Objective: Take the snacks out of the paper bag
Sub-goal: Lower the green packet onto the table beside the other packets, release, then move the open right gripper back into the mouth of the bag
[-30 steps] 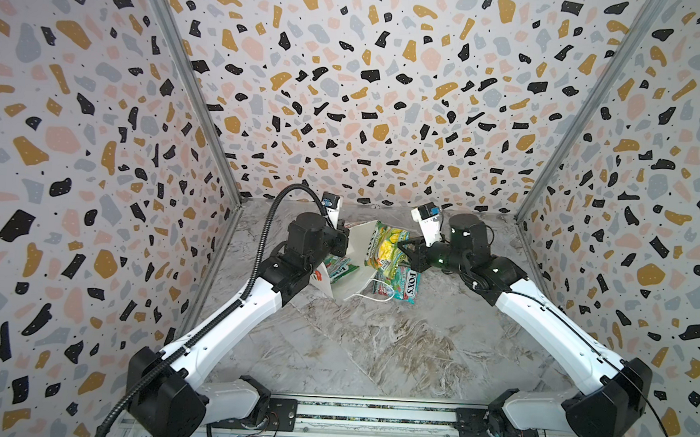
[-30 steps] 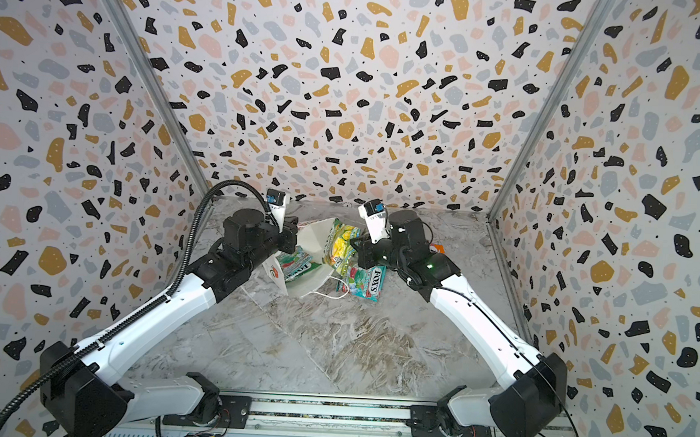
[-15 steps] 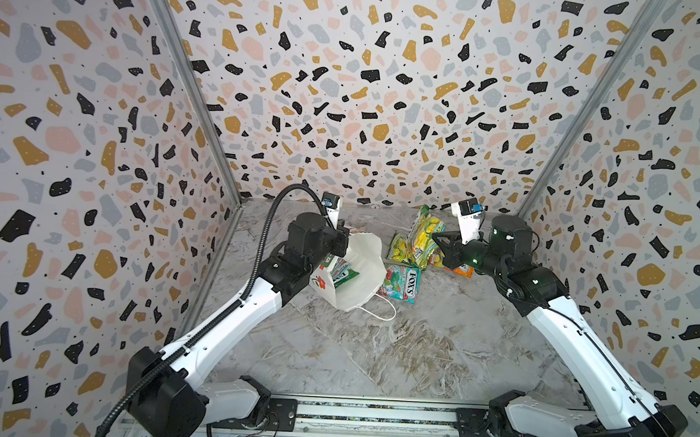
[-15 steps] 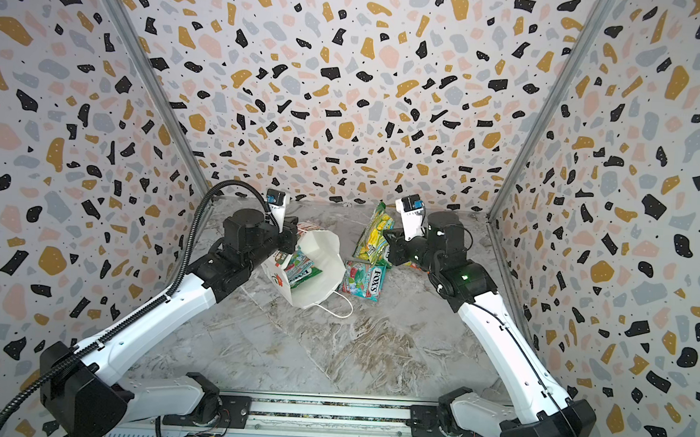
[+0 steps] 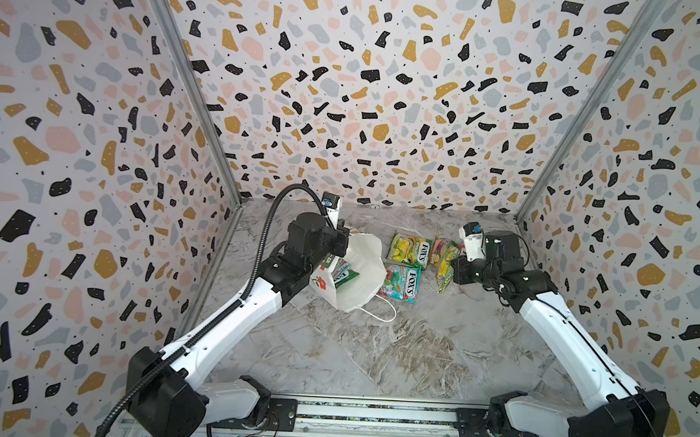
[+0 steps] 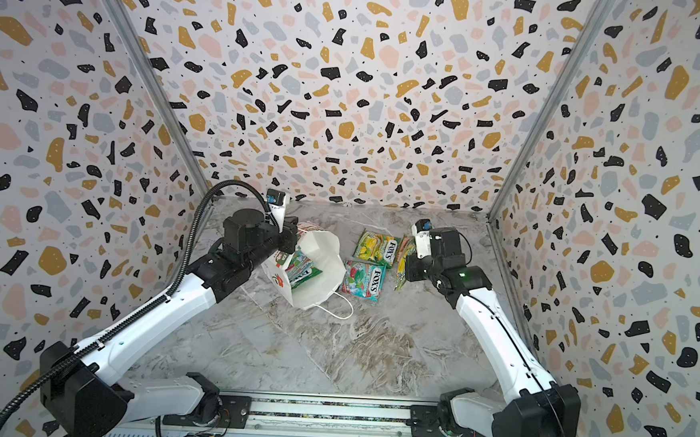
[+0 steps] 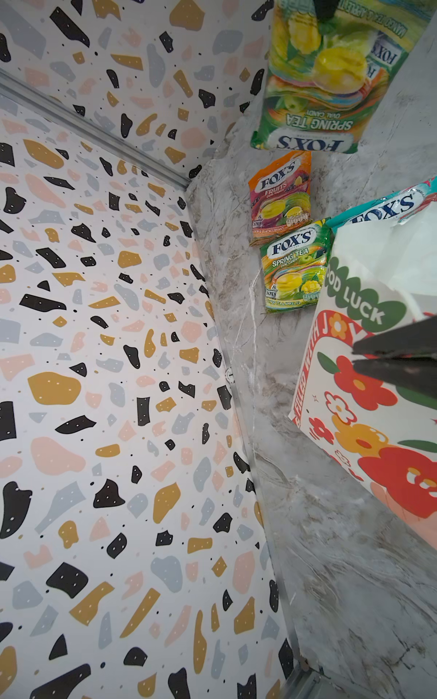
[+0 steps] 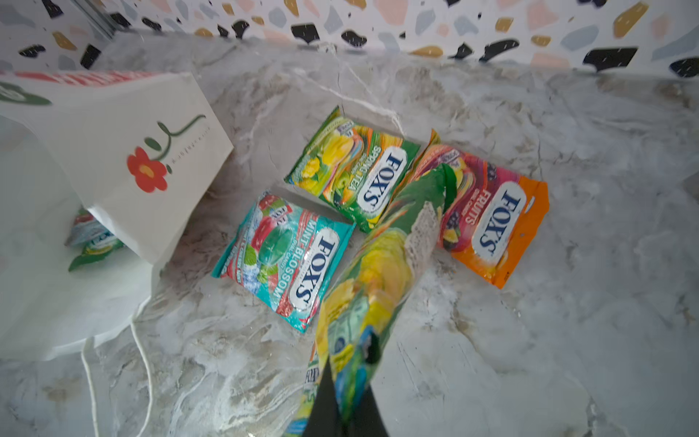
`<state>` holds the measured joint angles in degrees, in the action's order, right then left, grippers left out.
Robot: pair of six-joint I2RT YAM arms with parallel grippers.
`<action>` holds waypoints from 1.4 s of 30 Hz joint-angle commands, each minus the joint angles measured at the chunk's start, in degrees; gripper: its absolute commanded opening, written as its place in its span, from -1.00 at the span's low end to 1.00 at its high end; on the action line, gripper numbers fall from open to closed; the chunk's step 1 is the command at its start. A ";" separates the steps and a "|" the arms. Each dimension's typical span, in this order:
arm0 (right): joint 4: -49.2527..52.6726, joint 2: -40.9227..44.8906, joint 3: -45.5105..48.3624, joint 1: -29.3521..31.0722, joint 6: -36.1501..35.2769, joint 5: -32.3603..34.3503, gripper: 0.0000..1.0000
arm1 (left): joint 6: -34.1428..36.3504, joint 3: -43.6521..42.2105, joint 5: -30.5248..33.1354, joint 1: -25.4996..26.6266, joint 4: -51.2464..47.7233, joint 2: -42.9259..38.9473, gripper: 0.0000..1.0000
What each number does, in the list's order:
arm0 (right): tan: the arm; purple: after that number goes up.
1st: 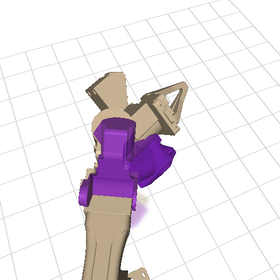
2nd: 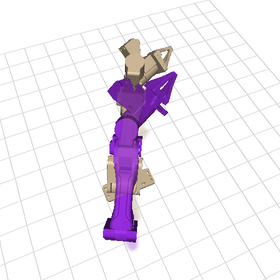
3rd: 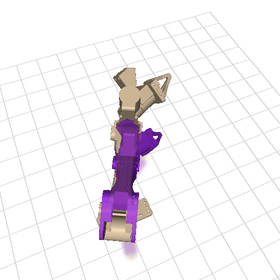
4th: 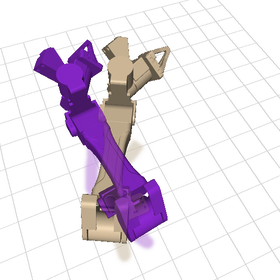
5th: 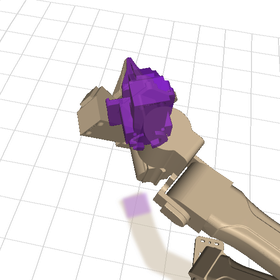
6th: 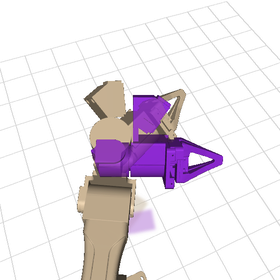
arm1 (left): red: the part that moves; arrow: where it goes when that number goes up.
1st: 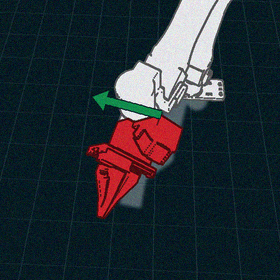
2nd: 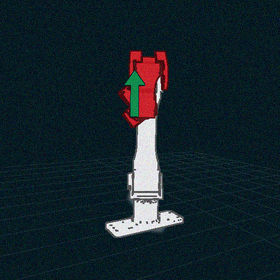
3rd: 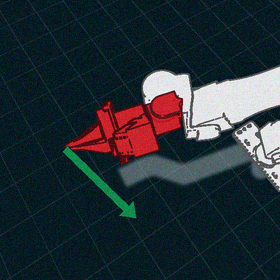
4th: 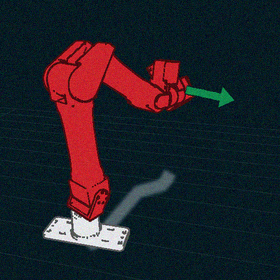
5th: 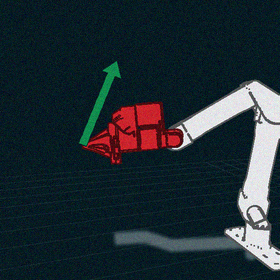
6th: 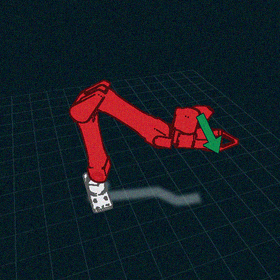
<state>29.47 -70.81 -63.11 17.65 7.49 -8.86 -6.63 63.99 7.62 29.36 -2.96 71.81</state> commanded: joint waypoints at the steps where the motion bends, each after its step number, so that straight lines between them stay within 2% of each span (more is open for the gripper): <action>1: 0.32 -0.99 -0.87 -0.55 -1.22 -3.61 -1.00 | 0.74 -0.25 0.73 -0.01 1.12 -0.44 -1.00; 6: -0.83 -4.44 0.08 -1.64 -1.31 -10.50 -1.00 | 0.78 -0.24 0.82 -0.01 1.11 -0.66 -1.00; 12: -1.24 -7.28 1.91 -3.54 -1.66 -13.18 -1.00 | 0.85 -0.29 0.99 -0.01 1.05 -0.75 -1.00; 19: 1.43 -10.31 1.78 -3.85 -2.82 -1.01 -0.97 | 0.97 -0.21 0.97 0.01 1.04 -0.80 -1.00; 21: 1.81 -11.34 1.61 -3.85 -2.83 1.47 -0.85 | 0.96 -0.23 0.98 -0.01 1.03 -0.80 -1.00; 28: 2.44 -13.93 1.24 -3.77 -2.92 8.60 -0.63 | 1.01 -0.19 0.91 -0.01 0.98 -0.80 -1.00; 30: 2.53 -14.40 1.24 -3.77 -2.68 10.93 -0.43 | 0.95 -0.20 0.80 0.00 1.03 -0.80 -1.00; 36: 2.21 -14.46 0.72 -3.76 -1.22 16.52 -0.12 | 0.71 -0.25 0.47 0.03 1.08 -0.72 -1.00; 42: 0.29 -11.44 1.05 -3.76 1.84 22.50 0.00 | 0.77 -0.25 0.47 -0.01 1.03 -0.80 -1.00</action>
<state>30.13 -85.58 -60.60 13.87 7.11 9.02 -6.61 63.99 7.79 29.36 -2.98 71.81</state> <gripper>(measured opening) 0.497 0.047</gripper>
